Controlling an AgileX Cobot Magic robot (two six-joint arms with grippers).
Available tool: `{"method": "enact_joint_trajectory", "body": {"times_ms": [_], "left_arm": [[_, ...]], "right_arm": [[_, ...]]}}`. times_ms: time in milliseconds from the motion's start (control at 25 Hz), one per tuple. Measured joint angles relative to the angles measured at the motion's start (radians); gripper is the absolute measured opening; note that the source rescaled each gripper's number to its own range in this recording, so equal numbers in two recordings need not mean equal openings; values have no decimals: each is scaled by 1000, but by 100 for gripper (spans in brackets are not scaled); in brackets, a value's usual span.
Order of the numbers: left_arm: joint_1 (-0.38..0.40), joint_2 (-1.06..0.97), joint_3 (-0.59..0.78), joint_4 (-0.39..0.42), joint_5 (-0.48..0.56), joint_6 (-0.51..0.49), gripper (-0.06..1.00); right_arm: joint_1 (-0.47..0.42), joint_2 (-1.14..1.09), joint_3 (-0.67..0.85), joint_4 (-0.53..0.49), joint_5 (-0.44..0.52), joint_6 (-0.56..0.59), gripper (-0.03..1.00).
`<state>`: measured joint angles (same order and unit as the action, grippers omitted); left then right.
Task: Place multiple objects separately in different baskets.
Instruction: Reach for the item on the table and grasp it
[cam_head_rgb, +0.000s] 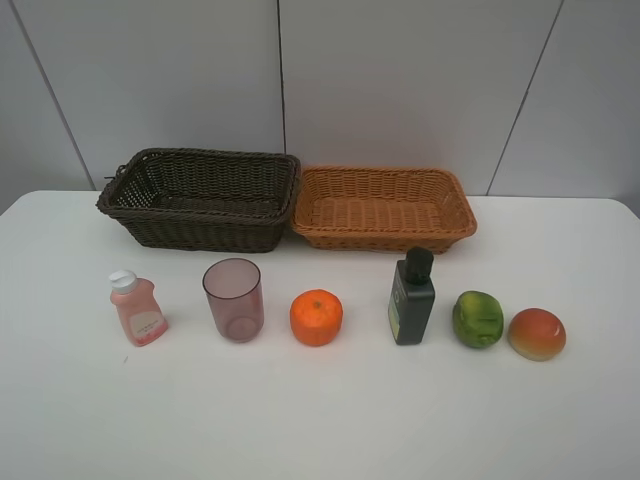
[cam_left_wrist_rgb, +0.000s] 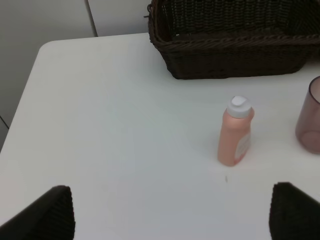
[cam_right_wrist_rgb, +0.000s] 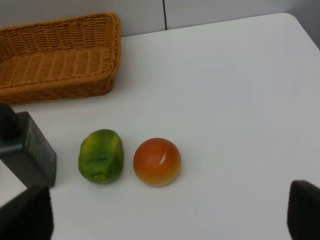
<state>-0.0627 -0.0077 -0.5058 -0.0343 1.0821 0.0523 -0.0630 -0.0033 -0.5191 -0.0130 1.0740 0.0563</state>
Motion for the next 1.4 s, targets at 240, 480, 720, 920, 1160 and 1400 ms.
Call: {"method": "enact_joint_trajectory", "body": {"times_ms": [240,480,720,920,1160,1400], "left_arm": [[0,0,0,0,0,0,96],[0,0,0,0,0,0,96],[0,0,0,0,0,0,96],[0,0,0,0,0,0,96],[0,0,0,0,0,0,96],[0,0,0,0,0,0,96]], "right_arm": [[0,0,0,0,0,0,100],[0,0,0,0,0,0,100],[0,0,0,0,0,0,100],[0,0,0,0,0,0,100],[0,0,0,0,0,0,100],[0,0,0,0,0,0,100]]}}
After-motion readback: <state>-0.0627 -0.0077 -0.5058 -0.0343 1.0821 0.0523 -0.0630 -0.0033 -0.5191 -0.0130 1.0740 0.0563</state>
